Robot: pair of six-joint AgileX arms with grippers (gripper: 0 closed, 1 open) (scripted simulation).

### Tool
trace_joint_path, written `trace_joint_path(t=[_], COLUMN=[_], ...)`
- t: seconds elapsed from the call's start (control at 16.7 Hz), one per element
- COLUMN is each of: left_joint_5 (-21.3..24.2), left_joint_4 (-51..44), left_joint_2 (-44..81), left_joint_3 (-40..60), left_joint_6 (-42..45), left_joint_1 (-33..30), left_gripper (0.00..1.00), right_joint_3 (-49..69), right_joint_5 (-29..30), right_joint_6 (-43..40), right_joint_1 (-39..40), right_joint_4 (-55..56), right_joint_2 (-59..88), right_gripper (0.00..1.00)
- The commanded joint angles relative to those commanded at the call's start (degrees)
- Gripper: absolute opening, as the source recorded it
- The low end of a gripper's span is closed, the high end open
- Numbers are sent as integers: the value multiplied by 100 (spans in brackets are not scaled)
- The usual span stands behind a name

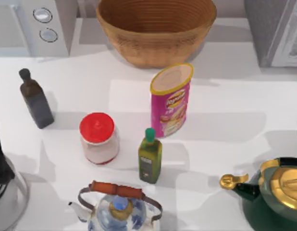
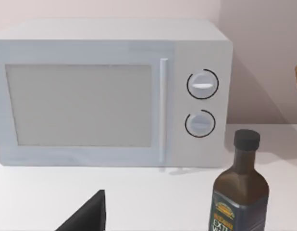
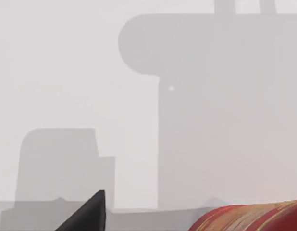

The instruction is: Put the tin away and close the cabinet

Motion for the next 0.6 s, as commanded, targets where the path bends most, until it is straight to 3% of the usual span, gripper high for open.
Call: trace_joint_path(t=[0.06,0.6], left_joint_5=[0,0], left_joint_4=[0,0], left_joint_2=[0,0], left_joint_3=[0,0], left_joint_6=[0,0], left_joint_1=[0,0], left_gripper=[100,100], right_joint_3=[0,0], right_joint_5=[0,0], right_joint_6=[0,0], right_joint_1=[0,0], right_joint_4=[0,0], right_joint_2=[0,0], right_gripper=[100,32])
